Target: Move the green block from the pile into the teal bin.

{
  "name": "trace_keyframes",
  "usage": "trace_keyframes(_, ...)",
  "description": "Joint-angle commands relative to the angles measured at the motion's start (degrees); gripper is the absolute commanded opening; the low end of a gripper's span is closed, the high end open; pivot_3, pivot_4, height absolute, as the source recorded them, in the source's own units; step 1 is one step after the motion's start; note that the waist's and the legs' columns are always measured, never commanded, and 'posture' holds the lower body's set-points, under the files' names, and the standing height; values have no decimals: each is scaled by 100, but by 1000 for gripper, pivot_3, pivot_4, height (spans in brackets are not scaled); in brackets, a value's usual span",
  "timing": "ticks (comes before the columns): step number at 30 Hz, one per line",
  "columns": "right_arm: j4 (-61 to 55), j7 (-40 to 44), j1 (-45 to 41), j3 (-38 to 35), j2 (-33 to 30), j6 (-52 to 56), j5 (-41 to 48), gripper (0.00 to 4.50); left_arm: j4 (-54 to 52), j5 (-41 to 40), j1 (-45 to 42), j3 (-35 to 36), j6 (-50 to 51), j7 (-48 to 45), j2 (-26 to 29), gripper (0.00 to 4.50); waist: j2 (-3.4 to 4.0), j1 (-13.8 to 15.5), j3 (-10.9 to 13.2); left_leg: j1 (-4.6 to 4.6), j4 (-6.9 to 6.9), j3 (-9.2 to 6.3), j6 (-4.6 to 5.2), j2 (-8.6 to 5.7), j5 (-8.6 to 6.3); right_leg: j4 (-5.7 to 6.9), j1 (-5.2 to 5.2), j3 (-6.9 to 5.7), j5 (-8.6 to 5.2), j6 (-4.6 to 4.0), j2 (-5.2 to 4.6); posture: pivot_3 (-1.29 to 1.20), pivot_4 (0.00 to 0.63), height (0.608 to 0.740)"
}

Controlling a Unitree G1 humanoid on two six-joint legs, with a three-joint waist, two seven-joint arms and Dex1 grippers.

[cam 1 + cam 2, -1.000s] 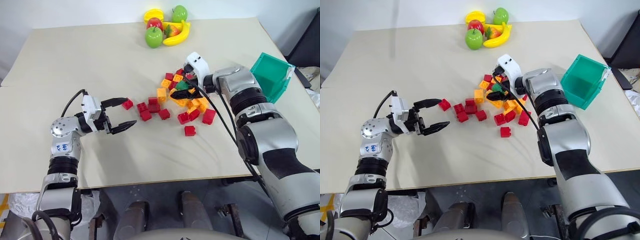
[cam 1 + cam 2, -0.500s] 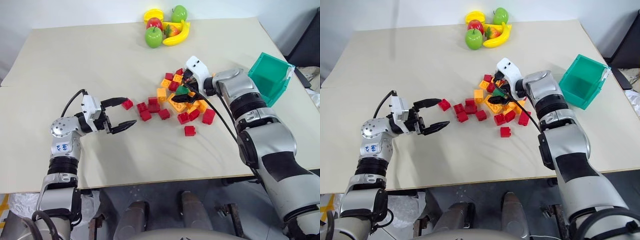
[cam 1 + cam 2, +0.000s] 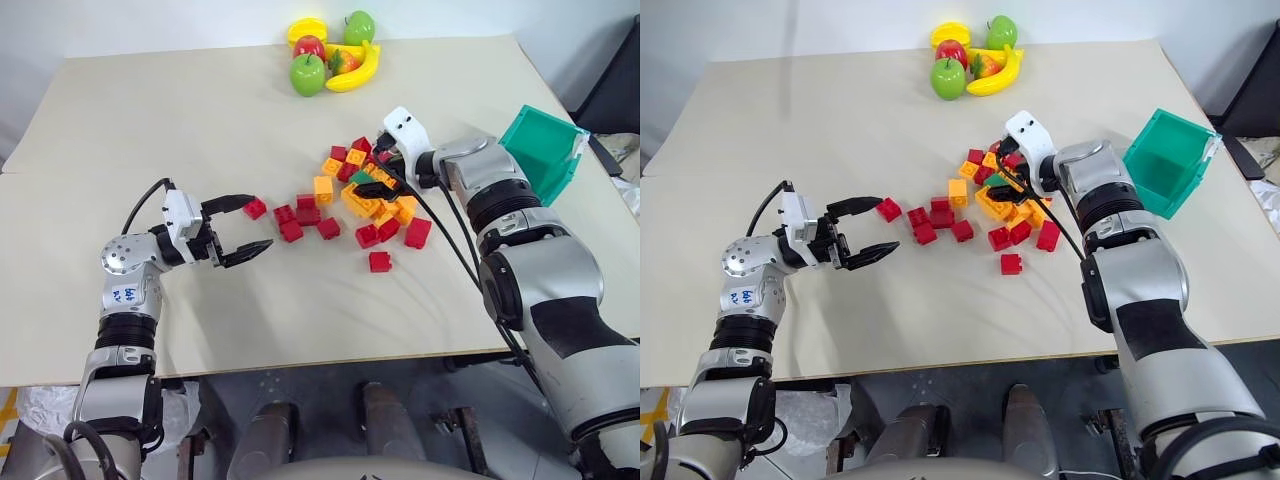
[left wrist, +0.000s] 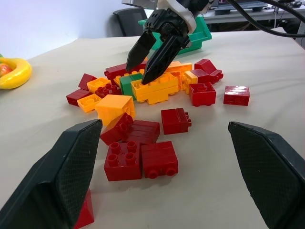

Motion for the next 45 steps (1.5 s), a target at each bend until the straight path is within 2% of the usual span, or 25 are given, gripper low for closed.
trace_keyframes(1, -86, -115, -344, -237, -46, -48, 179, 4490, -202, -95, 34, 101, -75, 46, 73, 4500, 1, 0, 1, 0, 0, 0, 0, 0, 0, 0, 0, 0, 0, 0, 0, 0, 150, 740)
trace_keyframes(7, -79, -557, -198, 157, -163, -521, -340, 4490, -281, -107, 112, 109, -53, 64, 85, 4500, 3, -4, 2, 0, -6, 1, 0, 1, 0, -1, -4, 1, 0, 0, 1, 0, 150, 740)
trace_keyframes(16, 72, -803, -8, 452, 93, -880, -660, 4490, -217, -95, 22, 73, -73, 75, 45, 4500, 3, -23, 2, 0, 1, 4, -2, 1, 1, 4, -3, 3, 0, 0, 4, 0, 150, 740)
trace_keyframes(26, -171, 557, 154, 986, 199, -1052, -860, 4490, -307, -113, 109, 101, -52, 91, 79, 4500, 5, -11, 2, 0, 10, 3, -1, 1, 1, 7, 0, 3, 0, 0, 3, 0, 150, 740)
trace_keyframes(35, -31, 307, 112, 785, 312, -885, -748, 4490, -320, -116, 112, 99, -66, 97, 74, 4500, 5, -20, 2, 0, 10, 2, -1, 2, 1, 6, -1, 3, 0, 0, 3, 0, 150, 740)
trace_keyframes(38, -97, 416, 52, 591, 324, -804, -546, 3909, -337, -118, 119, 89, -65, 97, 64, 4500, 5, -20, 2, 0, 13, 2, -2, 2, 1, 8, -1, 3, 1, 0, 4, 0, 150, 740)
trace_keyframes(45, -471, 513, 70, 232, 194, -594, -172, 1589, -422, -131, 117, 10, -7, 56, -13, 4500, 5, -12, 2, -1, 8, 2, -2, 2, 1, 5, -1, 3, 1, 0, 2, 0, 150, 740)
